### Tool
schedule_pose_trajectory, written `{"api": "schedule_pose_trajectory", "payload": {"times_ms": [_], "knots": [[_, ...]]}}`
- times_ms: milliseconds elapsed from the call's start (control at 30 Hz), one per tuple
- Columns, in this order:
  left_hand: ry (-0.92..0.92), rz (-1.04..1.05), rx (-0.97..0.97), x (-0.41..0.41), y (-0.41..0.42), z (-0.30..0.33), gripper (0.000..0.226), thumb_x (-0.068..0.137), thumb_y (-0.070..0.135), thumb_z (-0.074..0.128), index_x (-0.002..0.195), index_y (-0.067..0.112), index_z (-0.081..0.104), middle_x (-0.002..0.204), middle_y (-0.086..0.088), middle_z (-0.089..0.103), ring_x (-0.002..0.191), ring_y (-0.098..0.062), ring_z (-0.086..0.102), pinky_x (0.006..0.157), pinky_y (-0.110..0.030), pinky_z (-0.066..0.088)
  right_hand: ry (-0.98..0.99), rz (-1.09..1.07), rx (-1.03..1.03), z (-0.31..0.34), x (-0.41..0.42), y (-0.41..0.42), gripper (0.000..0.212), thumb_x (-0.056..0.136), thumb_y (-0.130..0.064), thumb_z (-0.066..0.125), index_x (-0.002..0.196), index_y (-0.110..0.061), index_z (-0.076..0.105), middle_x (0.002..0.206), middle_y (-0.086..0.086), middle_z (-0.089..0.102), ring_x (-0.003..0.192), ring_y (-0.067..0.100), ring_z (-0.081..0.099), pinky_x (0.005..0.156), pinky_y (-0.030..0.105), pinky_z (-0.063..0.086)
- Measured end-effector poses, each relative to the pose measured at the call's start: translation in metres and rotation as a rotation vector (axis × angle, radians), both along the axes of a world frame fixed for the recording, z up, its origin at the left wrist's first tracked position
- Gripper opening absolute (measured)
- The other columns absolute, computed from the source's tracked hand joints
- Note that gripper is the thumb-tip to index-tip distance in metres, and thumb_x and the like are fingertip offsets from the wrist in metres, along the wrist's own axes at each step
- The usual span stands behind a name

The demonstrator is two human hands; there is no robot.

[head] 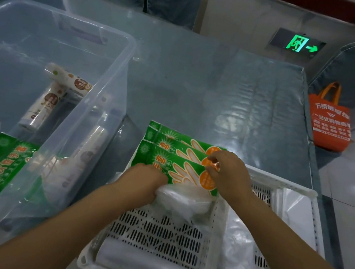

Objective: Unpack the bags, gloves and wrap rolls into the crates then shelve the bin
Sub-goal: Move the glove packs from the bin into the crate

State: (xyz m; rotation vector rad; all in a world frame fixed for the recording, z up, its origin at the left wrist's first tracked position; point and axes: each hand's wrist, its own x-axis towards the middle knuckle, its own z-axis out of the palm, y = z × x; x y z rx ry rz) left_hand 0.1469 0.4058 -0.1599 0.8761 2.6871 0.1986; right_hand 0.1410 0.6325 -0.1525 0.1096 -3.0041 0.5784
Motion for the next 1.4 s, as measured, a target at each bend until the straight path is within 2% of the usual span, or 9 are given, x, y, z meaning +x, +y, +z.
{"api": "schedule_pose_trajectory", "payload": {"times_ms": [67, 167, 267, 367, 567, 733, 833, 1000, 1400], "knots": [[0.071, 0.014, 0.000, -0.009, 0.007, 0.012, 0.014, 0.077, 0.015, 0.054, 0.088, 0.022, 0.061, 0.088, 0.000, 0.067, 0.080, -0.023, 0.062, 0.066, -0.030, 0.044, 0.105, 0.016, -0.153, 0.008, 0.002, -0.004, 0.011, 0.087, -0.025, 0.059, 0.088, -0.017, 0.065, 0.086, 0.000, 0.066, 0.079, 0.019, 0.058, 0.071, 0.034, 0.044], [0.189, 0.022, -0.011, -0.030, 0.026, 0.026, 0.012, 0.079, 0.015, 0.054, 0.087, 0.020, 0.060, 0.081, -0.001, 0.067, 0.075, -0.023, 0.062, 0.064, -0.030, 0.043, 0.166, 0.082, -0.230, 0.021, 0.008, -0.009, 0.035, 0.087, -0.046, 0.046, 0.095, -0.017, 0.065, 0.089, 0.001, 0.067, 0.080, 0.019, 0.057, 0.072, 0.036, 0.042], [0.324, 0.007, -0.021, -0.049, 0.045, 0.031, 0.015, 0.075, 0.011, 0.055, 0.087, 0.018, 0.060, 0.085, -0.006, 0.068, 0.082, -0.030, 0.062, 0.065, -0.032, 0.034, 0.171, 0.138, 0.054, 0.020, 0.014, -0.016, 0.064, 0.072, -0.064, 0.051, 0.117, -0.019, 0.055, 0.106, 0.001, 0.064, 0.093, 0.021, 0.055, 0.080, 0.037, 0.039], [0.343, -0.001, 0.039, -0.057, 0.053, 0.023, 0.024, 0.072, 0.010, 0.056, 0.095, 0.017, 0.061, 0.092, -0.007, 0.068, 0.092, -0.030, 0.059, 0.081, -0.035, 0.037, 0.112, 0.134, 0.314, 0.007, 0.013, -0.021, 0.081, 0.062, -0.053, 0.069, 0.131, -0.016, 0.046, 0.115, 0.006, 0.062, 0.099, 0.026, 0.057, 0.082, 0.041, 0.045], [0.321, 0.103, 0.018, -0.064, 0.026, -0.013, 0.047, 0.081, 0.038, 0.055, 0.124, 0.019, 0.051, 0.130, -0.005, 0.054, 0.128, -0.025, 0.036, 0.108, -0.041, 0.015, 0.111, 0.023, 0.469, -0.018, 0.005, -0.023, 0.041, 0.071, -0.017, 0.074, 0.110, -0.017, 0.063, 0.092, 0.008, 0.066, 0.082, 0.028, 0.060, 0.070, 0.039, 0.048], [0.303, 0.143, 0.006, -0.056, 0.021, -0.020, 0.075, 0.078, 0.045, 0.057, 0.141, 0.018, 0.027, 0.150, -0.005, 0.030, 0.141, -0.023, 0.014, 0.113, -0.047, -0.005, 0.110, 0.024, 0.474, -0.023, 0.006, -0.029, 0.051, 0.070, -0.027, 0.074, 0.116, -0.012, 0.059, 0.097, 0.010, 0.064, 0.085, 0.029, 0.058, 0.073, 0.039, 0.047], [0.319, 0.039, -0.061, -0.048, 0.019, -0.024, 0.080, 0.082, 0.053, 0.049, 0.146, 0.018, 0.015, 0.156, -0.006, 0.017, 0.144, -0.023, 0.006, 0.112, -0.050, -0.012, 0.066, 0.034, 0.449, -0.025, 0.007, -0.035, 0.059, 0.078, -0.046, 0.054, 0.124, -0.009, 0.053, 0.112, 0.011, 0.061, 0.099, 0.031, 0.056, 0.085, 0.043, 0.046], [0.249, 0.014, -0.141, -0.042, 0.006, -0.033, 0.084, 0.087, 0.061, 0.032, 0.147, 0.014, -0.003, 0.158, -0.011, -0.001, 0.145, -0.025, -0.004, 0.113, -0.052, -0.014, -0.024, 0.105, 0.481, -0.033, 0.016, -0.036, 0.073, 0.086, -0.060, 0.035, 0.136, -0.007, 0.042, 0.137, 0.014, 0.050, 0.126, 0.032, 0.046, 0.108, 0.054, 0.030], [0.287, 0.037, -0.072, -0.032, 0.012, -0.012, 0.078, 0.087, 0.057, 0.039, 0.147, 0.018, 0.006, 0.157, -0.007, 0.013, 0.145, -0.021, 0.003, 0.115, -0.051, -0.008, 0.126, 0.101, 0.398, -0.011, 0.025, -0.025, 0.060, 0.081, -0.052, 0.050, 0.120, -0.007, 0.057, 0.117, 0.010, 0.063, 0.109, 0.027, 0.057, 0.100, 0.046, 0.039]]}}
